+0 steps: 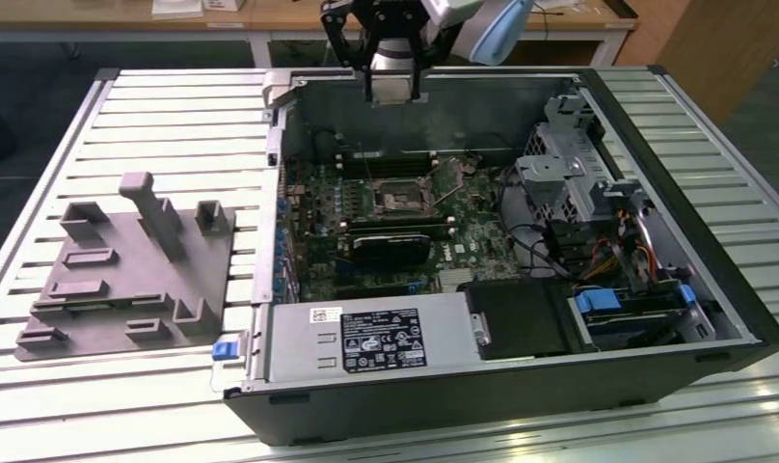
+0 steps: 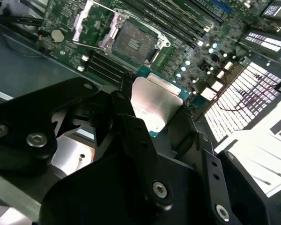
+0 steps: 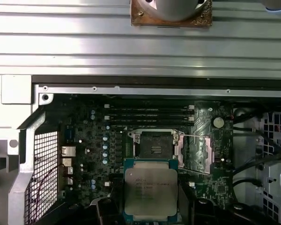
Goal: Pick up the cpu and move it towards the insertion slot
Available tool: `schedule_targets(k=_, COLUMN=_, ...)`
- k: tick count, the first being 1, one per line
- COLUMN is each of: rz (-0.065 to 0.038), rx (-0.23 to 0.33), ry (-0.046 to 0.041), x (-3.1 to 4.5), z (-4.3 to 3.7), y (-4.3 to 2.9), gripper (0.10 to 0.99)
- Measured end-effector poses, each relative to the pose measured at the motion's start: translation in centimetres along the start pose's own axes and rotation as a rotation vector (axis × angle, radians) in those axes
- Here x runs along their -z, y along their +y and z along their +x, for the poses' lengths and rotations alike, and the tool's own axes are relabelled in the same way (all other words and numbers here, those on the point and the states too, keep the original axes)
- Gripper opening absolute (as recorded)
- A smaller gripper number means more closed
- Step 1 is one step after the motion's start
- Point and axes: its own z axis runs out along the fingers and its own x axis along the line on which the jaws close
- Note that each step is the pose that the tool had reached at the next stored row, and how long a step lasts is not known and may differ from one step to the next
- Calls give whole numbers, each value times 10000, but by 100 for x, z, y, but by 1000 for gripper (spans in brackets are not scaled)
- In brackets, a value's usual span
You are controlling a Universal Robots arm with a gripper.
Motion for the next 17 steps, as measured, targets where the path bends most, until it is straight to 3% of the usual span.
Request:
schedule_targets(k=12, rz=2, rx=-99, ry=-66, x=-10, z=-212, y=58, gripper=541)
schedule_targets(k=17, rz=2, rx=-111, ry=-71, x=-10, z=-220, y=59, gripper=541)
